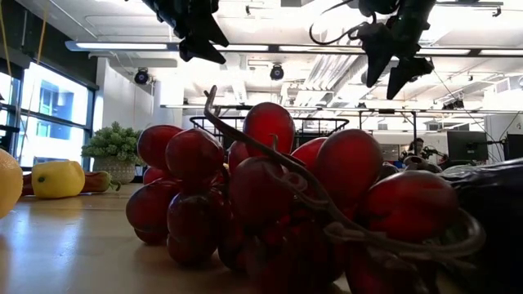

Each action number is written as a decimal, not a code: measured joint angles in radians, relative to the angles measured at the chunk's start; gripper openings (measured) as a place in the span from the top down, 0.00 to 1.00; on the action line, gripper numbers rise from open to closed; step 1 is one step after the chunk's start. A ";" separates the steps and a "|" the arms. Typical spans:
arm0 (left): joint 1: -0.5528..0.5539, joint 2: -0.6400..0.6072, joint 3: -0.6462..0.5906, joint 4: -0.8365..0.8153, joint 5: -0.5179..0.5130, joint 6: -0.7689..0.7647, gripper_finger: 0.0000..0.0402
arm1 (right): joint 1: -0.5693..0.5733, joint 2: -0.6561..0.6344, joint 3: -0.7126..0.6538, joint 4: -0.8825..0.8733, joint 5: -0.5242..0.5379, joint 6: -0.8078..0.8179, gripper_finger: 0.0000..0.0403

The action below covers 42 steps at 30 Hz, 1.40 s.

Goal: Build produce basket
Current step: Put the left purple beetroot into the black wire basket

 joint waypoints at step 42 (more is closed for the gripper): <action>0.000 0.000 0.000 0.008 -0.004 -0.079 0.35 | -0.145 0.219 -0.398 0.472 0.049 -0.312 0.24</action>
